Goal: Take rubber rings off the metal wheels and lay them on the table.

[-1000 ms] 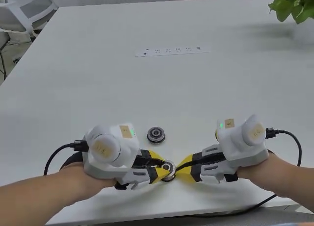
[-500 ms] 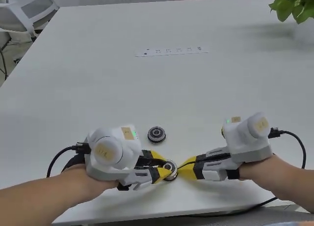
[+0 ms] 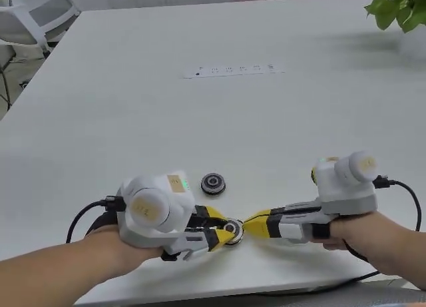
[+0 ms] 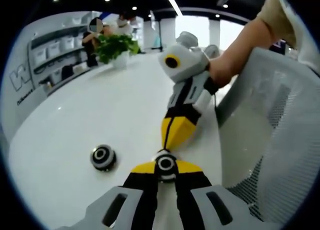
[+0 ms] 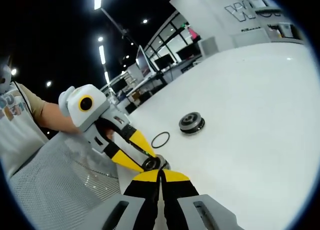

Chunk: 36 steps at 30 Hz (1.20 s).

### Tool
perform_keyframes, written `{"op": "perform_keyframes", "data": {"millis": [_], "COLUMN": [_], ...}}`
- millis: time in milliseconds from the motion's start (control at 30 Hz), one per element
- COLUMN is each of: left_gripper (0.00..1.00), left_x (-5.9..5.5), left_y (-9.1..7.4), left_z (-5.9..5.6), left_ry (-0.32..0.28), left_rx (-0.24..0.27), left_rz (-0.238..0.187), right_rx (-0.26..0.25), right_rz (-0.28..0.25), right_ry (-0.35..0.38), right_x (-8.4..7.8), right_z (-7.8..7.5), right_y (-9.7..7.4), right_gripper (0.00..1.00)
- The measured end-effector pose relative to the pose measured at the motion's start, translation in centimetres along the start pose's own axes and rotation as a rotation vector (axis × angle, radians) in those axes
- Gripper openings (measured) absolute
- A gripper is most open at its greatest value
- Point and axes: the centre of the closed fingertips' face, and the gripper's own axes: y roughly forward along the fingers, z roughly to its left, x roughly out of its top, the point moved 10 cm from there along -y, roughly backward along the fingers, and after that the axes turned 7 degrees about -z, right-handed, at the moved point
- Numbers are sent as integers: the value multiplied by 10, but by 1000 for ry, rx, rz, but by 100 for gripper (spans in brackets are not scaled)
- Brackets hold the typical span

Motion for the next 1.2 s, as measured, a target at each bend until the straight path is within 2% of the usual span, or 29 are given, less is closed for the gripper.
{"op": "perform_keyframes", "data": {"millis": [367,600,1200], "left_gripper": [12,12,12], "left_x": [1,2,2], "left_y": [1,2,2], "left_z": [-2,-2,-3], "left_ry": [21,20,18], "left_rx": [13,12,14], "left_rz": [13,15,17], "right_rx": [12,32,46], "right_rz": [-10,5,14], "right_ry": [19,-5,4], "right_x": [1,3,3], "right_z": [4,8,10], "right_y": [0,3,4], "right_gripper": [0,0,0]}}
